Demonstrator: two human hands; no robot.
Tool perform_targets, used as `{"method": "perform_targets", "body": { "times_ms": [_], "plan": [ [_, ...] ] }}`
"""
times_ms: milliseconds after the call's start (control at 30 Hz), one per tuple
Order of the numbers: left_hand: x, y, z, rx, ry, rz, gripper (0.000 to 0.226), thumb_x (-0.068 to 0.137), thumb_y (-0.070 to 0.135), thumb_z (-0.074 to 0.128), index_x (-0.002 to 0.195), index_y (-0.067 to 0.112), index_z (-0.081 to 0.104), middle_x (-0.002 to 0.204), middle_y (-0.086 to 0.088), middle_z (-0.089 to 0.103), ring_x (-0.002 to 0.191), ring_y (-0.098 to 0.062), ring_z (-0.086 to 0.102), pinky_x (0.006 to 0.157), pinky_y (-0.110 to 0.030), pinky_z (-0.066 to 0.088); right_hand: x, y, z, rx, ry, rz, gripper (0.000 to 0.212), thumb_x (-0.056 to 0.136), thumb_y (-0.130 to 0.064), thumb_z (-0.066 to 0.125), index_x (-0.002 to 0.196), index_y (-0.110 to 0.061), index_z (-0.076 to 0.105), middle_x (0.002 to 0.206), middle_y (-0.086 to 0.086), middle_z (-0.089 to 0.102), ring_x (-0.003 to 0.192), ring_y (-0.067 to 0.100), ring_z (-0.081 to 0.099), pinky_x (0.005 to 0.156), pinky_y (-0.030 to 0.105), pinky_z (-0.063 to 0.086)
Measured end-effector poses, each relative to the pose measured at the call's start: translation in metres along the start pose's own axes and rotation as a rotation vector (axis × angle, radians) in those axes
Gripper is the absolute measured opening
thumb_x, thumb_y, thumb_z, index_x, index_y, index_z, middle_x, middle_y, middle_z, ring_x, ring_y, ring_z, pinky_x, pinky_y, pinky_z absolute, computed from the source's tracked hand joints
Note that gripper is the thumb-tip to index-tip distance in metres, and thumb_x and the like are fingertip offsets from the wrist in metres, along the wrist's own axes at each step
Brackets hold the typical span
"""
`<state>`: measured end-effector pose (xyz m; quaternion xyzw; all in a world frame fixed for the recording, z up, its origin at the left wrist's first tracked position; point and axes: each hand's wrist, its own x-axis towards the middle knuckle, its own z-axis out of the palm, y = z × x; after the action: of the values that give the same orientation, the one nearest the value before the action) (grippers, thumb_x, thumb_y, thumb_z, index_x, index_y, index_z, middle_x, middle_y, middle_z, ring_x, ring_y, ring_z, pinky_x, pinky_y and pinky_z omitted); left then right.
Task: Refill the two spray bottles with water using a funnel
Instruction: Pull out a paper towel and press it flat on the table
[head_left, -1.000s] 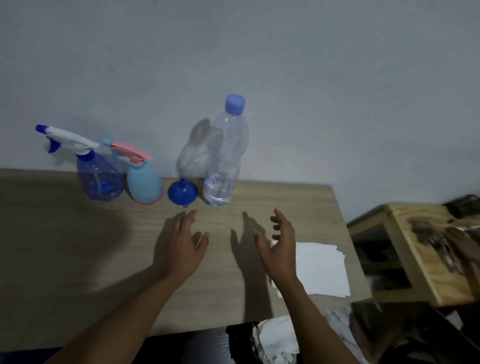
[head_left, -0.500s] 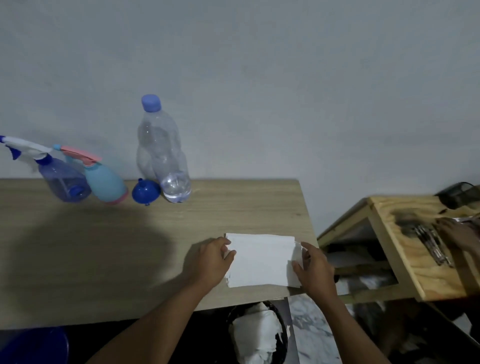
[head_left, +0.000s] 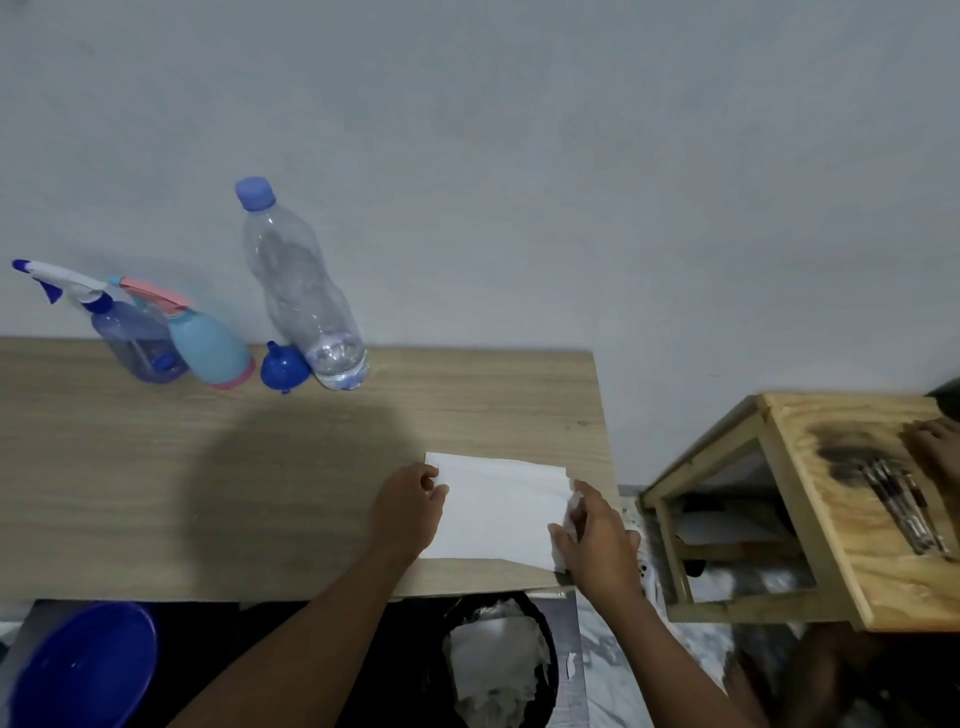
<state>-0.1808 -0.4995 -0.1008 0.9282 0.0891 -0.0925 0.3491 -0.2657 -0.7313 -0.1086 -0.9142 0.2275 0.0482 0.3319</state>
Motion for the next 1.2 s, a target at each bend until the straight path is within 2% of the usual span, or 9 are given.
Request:
{"method": "perform_targets", "body": {
  "times_ms": [233,333,400,467,567,667,900,1100,1200],
  "plan": [
    [0.000,0.004,-0.001,-0.023,0.055,0.094,0.005,0.085,0.020,0.071,0.086,0.019,0.067,0.086,0.007,0.061,0.084,-0.016,0.059,0.075,-0.023,0.038,0.002,0.002,0.001,0.025,-0.022,-0.010,0.067,0.085,-0.031,0.074,0.143,-0.035,0.040,0.107,-0.011,0.063,0.105,0.017,0.059,0.101,0.047,0.037],
    [-0.012,0.001,-0.008,-0.089,0.086,0.222,0.023,0.076,0.012,0.077,0.075,0.029,0.062,0.078,0.015,0.061,0.070,-0.007,0.053,0.068,-0.019,0.038,0.003,0.005,0.003,0.082,-0.034,-0.021,0.067,0.083,-0.039,0.069,0.140,-0.044,0.035,0.104,-0.011,0.065,0.101,0.017,0.062,0.096,0.052,0.046],
    [-0.021,0.000,-0.015,-0.190,0.074,0.234,0.035,0.070,0.006,0.078,0.069,0.037,0.060,0.080,0.014,0.071,0.069,-0.008,0.060,0.068,-0.018,0.044,0.004,0.006,0.002,0.136,-0.027,-0.018,0.059,0.083,-0.046,0.061,0.136,-0.049,0.036,0.096,-0.014,0.065,0.094,0.014,0.063,0.095,0.052,0.047],
    [-0.025,0.003,-0.021,-0.276,0.069,0.206,0.037,0.069,0.002,0.078,0.064,0.035,0.062,0.079,0.009,0.074,0.067,-0.007,0.065,0.064,-0.019,0.048,0.004,0.002,-0.001,0.137,0.000,-0.001,0.051,0.088,-0.041,0.059,0.136,-0.045,0.042,0.091,-0.014,0.066,0.087,0.009,0.062,0.098,0.048,0.044],
    [-0.033,0.011,-0.029,-0.395,0.054,0.158,0.029,0.071,-0.006,0.077,0.064,0.020,0.066,0.074,0.000,0.074,0.059,-0.002,0.063,0.060,-0.017,0.050,0.002,-0.004,-0.009,0.057,0.036,0.013,0.032,0.095,-0.028,0.058,0.127,-0.034,0.055,0.091,-0.007,0.067,0.078,0.009,0.052,0.096,0.040,0.036],
    [-0.038,0.017,-0.035,-0.489,0.007,0.157,0.024,0.073,-0.010,0.075,0.067,0.012,0.068,0.074,-0.012,0.074,0.056,-0.001,0.059,0.057,-0.013,0.048,0.001,-0.007,-0.009,0.076,0.041,0.021,0.018,0.095,-0.026,0.059,0.113,-0.026,0.062,0.091,-0.005,0.067,0.079,0.010,0.053,0.099,0.044,0.040],
    [-0.037,0.022,-0.043,-0.507,-0.015,0.131,0.012,0.077,0.007,0.080,0.073,0.016,0.074,0.073,0.000,0.075,0.062,-0.004,0.060,0.064,-0.019,0.048,0.001,-0.004,-0.009,0.134,0.051,0.029,0.016,0.095,-0.028,0.062,0.110,-0.032,0.063,0.094,-0.014,0.068,0.092,0.008,0.061,0.100,0.039,0.032],
    [-0.039,0.021,-0.047,-0.391,-0.021,0.164,0.012,0.076,0.013,0.081,0.072,0.020,0.072,0.053,0.009,0.055,0.053,-0.007,0.048,0.060,-0.026,0.043,-0.001,-0.013,-0.015,0.091,0.029,0.025,0.013,0.097,-0.023,0.056,0.102,-0.031,0.065,0.100,-0.012,0.069,0.094,0.011,0.059,0.094,0.037,0.029],
    [-0.039,0.017,-0.048,-0.391,0.012,0.151,0.011,0.077,0.014,0.081,0.074,0.020,0.072,0.060,-0.005,0.066,0.055,-0.008,0.055,0.063,-0.027,0.047,-0.003,-0.013,-0.016,0.158,0.049,0.006,0.016,0.096,-0.021,0.056,0.091,-0.036,0.062,0.094,-0.016,0.067,0.090,0.010,0.057,0.099,0.040,0.035]
  ]
}}
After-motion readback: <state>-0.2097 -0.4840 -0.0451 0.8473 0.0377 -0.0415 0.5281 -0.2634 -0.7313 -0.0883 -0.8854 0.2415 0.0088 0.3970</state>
